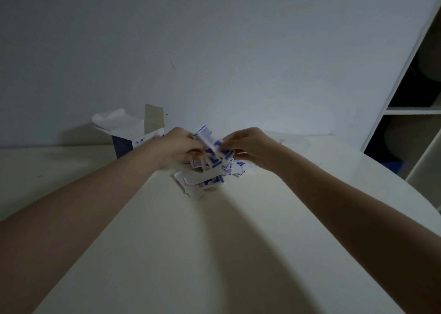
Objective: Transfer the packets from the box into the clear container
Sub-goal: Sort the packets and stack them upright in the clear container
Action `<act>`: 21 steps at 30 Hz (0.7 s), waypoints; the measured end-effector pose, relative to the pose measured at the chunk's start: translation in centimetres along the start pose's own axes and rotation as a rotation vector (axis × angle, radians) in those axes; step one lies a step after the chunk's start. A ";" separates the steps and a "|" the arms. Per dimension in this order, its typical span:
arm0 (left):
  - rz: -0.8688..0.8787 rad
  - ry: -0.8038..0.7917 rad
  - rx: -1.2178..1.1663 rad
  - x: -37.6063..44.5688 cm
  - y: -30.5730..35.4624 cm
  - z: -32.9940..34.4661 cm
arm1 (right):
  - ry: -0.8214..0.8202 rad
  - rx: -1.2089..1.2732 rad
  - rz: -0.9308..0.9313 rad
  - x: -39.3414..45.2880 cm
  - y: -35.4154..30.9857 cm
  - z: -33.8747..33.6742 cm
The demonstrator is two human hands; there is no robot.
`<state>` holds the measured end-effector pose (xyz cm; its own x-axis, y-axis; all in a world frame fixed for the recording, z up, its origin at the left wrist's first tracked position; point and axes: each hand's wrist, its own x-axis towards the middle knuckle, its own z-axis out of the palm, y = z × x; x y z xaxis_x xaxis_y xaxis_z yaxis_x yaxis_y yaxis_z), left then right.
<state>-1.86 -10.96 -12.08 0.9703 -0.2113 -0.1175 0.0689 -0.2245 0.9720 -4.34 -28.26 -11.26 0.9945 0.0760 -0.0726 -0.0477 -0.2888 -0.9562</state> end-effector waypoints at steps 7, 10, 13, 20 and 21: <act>0.032 -0.091 0.106 -0.2 -0.4 0.4 | 0.059 -0.129 0.031 0.1 0.2 1.1; 0.127 -0.133 0.841 -0.2 -1.9 0.4 | 0.179 -0.413 -0.106 0.3 -0.1 0.5; 0.193 -0.140 1.126 -0.7 -2.9 1.4 | 0.160 -0.578 -0.133 0.2 -0.7 0.0; 0.272 0.053 0.904 -0.3 -2.6 0.2 | 0.181 -0.576 -0.186 0.4 -0.9 -0.8; 0.258 0.100 0.798 -0.1 -2.6 -0.2 | 0.203 -0.564 -0.196 0.4 -0.9 -0.9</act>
<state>-2.11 -10.12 -14.50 0.9516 -0.2714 0.1440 -0.3059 -0.7932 0.5265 -3.80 -28.87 -10.13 0.9803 0.0118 0.1972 0.1390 -0.7507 -0.6458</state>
